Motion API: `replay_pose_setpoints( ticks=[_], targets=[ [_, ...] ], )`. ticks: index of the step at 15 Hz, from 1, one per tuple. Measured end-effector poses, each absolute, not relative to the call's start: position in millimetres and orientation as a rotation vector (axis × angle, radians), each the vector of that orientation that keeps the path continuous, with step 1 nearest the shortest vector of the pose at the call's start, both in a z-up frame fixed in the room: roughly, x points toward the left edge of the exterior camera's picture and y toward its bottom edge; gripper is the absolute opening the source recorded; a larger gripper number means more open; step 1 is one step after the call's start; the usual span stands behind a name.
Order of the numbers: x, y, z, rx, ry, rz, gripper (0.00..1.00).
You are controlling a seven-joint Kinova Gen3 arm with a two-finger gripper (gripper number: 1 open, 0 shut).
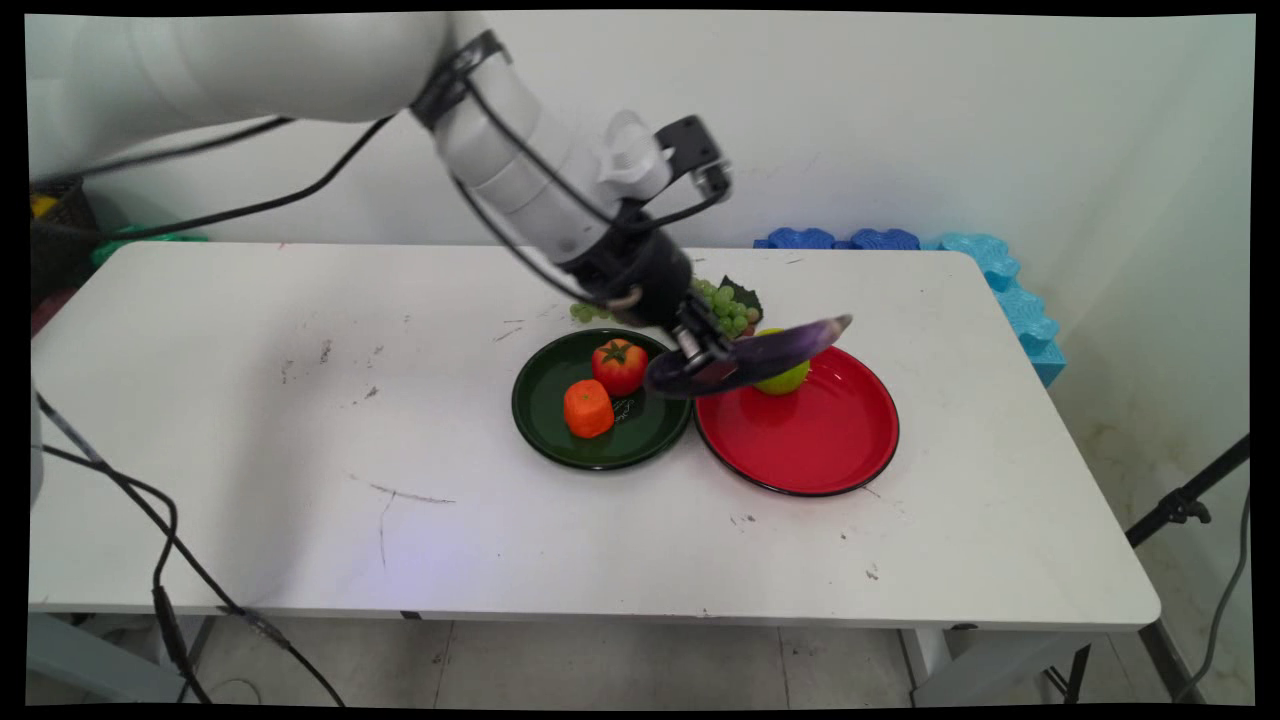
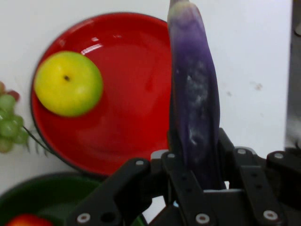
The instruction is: Place the picked object on the table
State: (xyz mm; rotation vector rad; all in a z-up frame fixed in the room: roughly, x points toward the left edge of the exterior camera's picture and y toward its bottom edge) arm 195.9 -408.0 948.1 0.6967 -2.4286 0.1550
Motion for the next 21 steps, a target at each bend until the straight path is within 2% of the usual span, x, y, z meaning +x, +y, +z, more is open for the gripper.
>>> replay_pose_setpoints(
  ticks=[8, 21],
  targets=[
    [215, -354, 919, 0.676, -2.462, 0.053, 0.00],
    [217, -335, 841, 0.582, -2.511, 0.008, 0.00]
  ],
)
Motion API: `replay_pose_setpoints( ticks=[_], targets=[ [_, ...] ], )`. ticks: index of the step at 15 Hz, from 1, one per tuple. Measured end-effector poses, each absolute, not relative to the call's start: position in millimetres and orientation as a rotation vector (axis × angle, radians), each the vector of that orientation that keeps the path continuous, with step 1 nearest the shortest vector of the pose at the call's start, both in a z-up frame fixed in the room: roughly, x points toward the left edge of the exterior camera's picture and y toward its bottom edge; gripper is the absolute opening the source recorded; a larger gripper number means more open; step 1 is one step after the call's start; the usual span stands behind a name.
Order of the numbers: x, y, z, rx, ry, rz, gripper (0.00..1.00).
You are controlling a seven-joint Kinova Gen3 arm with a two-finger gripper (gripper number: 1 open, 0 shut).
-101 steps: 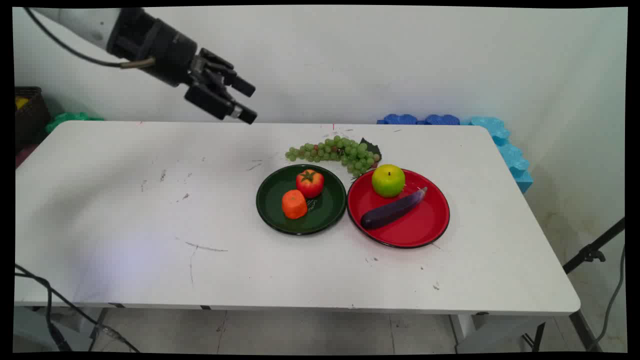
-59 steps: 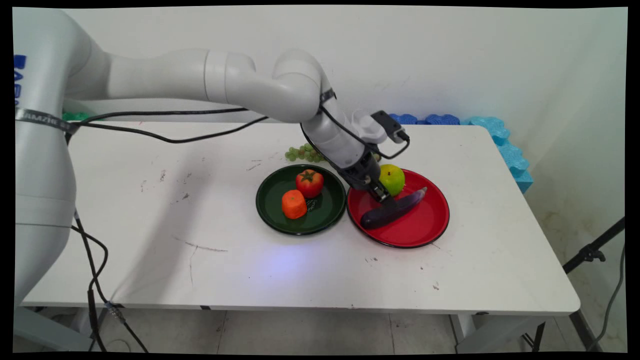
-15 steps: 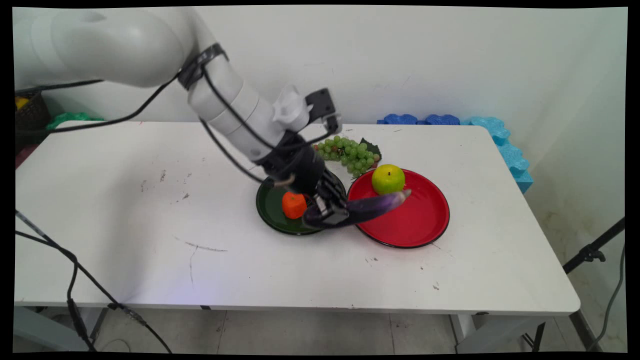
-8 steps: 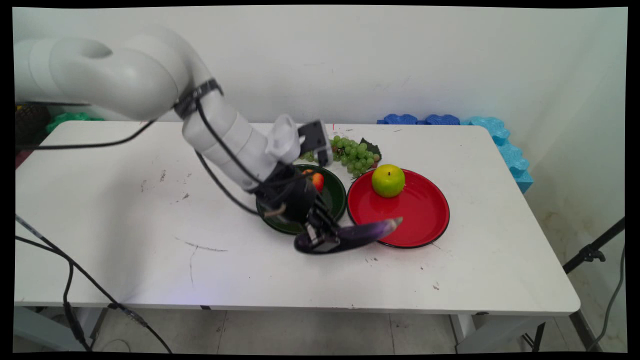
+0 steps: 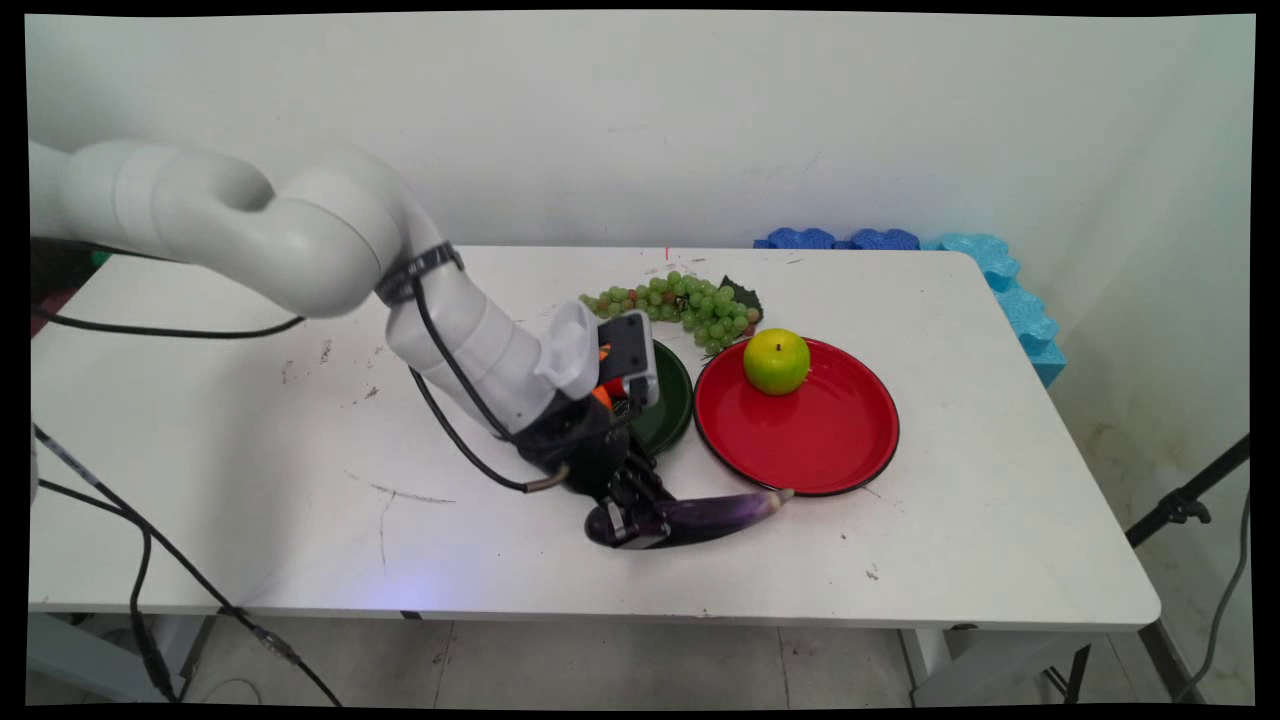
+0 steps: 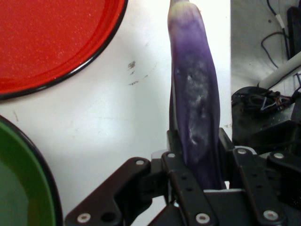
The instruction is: Place the picked object on the table
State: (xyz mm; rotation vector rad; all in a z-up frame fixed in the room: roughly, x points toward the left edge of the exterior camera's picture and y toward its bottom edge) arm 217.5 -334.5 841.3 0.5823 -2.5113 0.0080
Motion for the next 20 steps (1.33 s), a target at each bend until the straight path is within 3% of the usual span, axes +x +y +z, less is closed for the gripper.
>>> replay_pose_setpoints(
  ticks=[14, 15, 20],
  targets=[
    [221, -337, 790, 0.522, -2.552, 0.033, 0.00],
    [221, -337, 788, 0.518, -2.552, 0.036, 1.00],
    [220, -338, 792, 0.507, -2.534, 0.048, 1.00]
  ],
)
